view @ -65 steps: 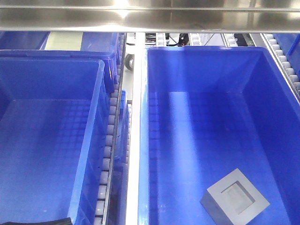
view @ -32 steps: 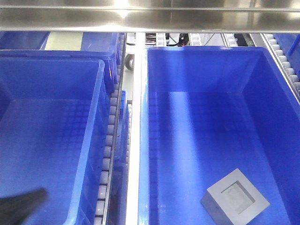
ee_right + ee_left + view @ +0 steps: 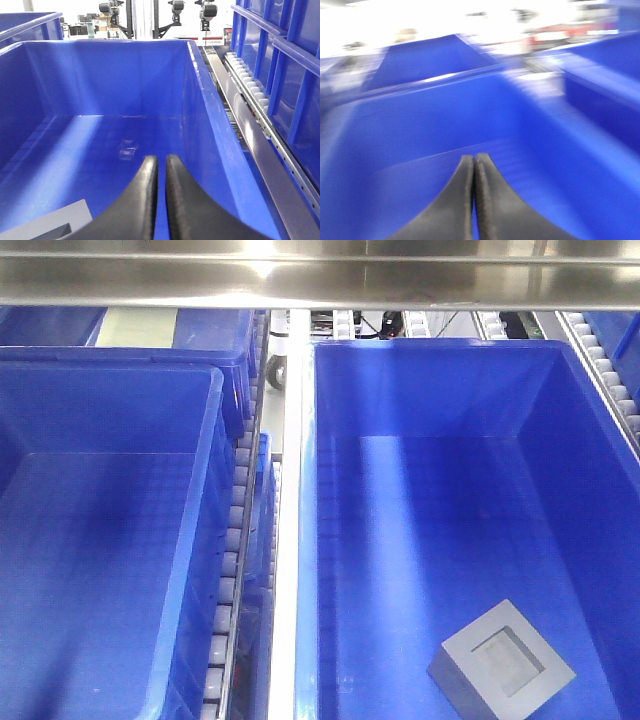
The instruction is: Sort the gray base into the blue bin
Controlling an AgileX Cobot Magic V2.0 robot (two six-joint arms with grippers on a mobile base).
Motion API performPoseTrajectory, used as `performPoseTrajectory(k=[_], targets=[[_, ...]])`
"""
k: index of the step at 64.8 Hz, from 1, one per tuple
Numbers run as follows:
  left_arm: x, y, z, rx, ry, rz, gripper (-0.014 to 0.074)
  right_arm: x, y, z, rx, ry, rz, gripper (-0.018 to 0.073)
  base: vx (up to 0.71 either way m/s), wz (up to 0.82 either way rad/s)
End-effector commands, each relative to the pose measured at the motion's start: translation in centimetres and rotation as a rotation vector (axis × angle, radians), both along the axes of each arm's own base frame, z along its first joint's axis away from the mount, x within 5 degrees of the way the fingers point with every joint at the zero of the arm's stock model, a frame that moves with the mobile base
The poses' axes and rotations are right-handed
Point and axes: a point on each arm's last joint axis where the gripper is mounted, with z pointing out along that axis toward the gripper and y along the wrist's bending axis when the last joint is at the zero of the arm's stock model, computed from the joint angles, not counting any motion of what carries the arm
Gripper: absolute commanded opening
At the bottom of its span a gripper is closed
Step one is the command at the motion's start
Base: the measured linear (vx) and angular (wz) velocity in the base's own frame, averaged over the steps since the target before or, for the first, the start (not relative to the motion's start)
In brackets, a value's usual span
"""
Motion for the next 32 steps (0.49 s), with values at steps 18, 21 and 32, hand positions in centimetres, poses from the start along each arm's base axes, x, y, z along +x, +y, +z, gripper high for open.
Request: performPoseTrajectory(k=[18, 21, 32], targets=[[0.5, 0.6, -2.4, -0.022, -0.131, 0.124, -0.0006, -0.1, 0.0, 0.9, -0.013, -0.092, -0.002, -0.0004, 0.00, 0.00], [0.6, 0.6, -3.1, -0.023, -0.112, 0.124, -0.0006, -0.1, 0.0, 0.9, -0.013, -0.092, -0.002, -0.0004, 0.00, 0.00], [0.6, 0.6, -3.8, -0.043, -0.048, 0.127, -0.0006, -0.1, 0.0, 0.9, -0.013, -0.092, -0.002, -0.0004, 0.00, 0.00]])
